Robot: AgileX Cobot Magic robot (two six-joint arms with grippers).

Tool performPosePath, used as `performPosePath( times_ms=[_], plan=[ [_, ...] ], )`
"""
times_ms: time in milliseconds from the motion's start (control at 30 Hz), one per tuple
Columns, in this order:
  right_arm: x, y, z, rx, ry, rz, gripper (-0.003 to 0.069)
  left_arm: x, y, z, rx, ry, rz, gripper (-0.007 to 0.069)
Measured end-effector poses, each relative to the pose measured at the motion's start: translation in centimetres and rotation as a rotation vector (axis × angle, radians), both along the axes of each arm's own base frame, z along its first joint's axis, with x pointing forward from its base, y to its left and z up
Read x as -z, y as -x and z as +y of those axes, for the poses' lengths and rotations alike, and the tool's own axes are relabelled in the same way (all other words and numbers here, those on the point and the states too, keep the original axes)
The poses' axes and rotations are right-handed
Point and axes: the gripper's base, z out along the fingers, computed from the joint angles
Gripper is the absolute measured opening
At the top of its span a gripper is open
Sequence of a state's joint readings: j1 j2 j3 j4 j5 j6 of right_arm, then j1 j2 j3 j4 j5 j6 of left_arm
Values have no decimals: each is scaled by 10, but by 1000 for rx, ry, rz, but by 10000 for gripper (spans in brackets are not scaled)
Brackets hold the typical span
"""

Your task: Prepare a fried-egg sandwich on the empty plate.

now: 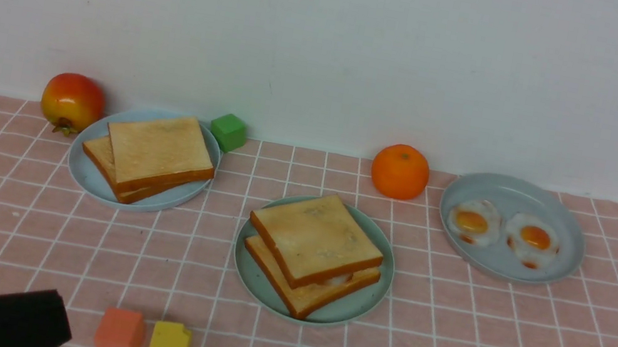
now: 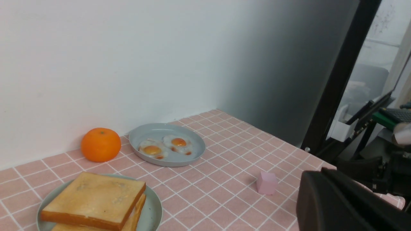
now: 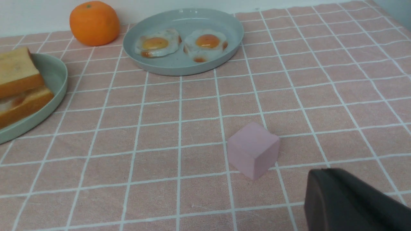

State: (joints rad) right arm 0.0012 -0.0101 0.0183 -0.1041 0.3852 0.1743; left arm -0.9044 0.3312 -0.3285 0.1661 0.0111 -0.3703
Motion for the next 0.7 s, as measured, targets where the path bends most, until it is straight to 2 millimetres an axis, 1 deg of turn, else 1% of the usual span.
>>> performPosePath(
  times_ms=[700],
  plan=[
    [0, 0, 0, 2, 4, 0, -3, 0, 0, 0, 0, 1, 1, -13]
  ],
)
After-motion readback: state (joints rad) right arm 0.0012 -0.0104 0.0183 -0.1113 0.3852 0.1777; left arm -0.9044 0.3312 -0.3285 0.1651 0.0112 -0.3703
